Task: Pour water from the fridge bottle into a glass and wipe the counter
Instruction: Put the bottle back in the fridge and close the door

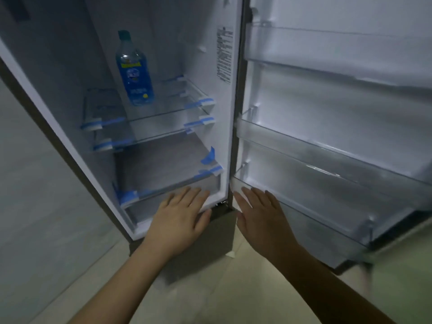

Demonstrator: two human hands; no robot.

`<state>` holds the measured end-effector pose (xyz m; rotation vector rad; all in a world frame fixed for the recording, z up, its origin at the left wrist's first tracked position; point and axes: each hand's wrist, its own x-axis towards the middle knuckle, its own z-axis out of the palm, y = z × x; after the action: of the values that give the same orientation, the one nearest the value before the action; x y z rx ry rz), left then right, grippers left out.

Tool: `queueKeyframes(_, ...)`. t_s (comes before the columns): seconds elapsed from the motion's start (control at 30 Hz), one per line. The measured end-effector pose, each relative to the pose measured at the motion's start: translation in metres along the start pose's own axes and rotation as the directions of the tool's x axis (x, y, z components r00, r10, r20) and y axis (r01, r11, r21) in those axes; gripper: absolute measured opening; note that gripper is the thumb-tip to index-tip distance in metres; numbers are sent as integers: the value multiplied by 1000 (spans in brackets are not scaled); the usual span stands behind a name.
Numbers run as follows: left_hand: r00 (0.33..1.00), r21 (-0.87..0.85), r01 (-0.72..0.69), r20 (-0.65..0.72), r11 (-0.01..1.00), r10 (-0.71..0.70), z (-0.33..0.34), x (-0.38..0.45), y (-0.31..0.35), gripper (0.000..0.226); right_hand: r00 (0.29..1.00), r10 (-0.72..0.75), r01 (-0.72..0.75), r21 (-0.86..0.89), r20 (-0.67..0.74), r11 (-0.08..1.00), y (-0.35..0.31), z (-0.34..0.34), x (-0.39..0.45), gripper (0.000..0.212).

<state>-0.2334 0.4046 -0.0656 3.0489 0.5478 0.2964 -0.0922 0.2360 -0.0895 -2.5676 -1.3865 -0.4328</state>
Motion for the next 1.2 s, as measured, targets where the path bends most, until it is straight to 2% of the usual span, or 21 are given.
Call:
queueKeyframes(0.17, 999, -9, -30, 31, 1000, 30, 3, -19, 51, 56, 999, 26, -26, 6, 25, 1000, 31, 3, -42, 42)
queueKeyframes(0.4, 992, 9, -117, 38, 993, 117, 2, -25, 72, 55, 994, 94, -92, -34, 58, 995, 53, 5, -81, 43)
queueKeyframes(0.57, 973, -57, -231, 13, 971, 232, -3, -8, 99, 57, 985, 170, -168, -55, 32, 984, 60, -5, -104, 43)
queueKeyframes(0.73, 944, -122, -329, -8, 936, 331, -1, 9, 133, 69, 963, 268, -266, -101, 15, 959, 68, -9, -129, 47)
queueKeyframes(0.93, 871, -110, -491, -43, 864, 489, 16, 26, 173, 64, 890, 447, -442, -70, 93, 894, 84, -12, -169, 51)
queueKeyframes(1.2, 775, -65, -619, -217, 783, 594, 22, 50, 233, 65, 824, 537, -538, -47, 182, 841, 125, -12, -199, 54)
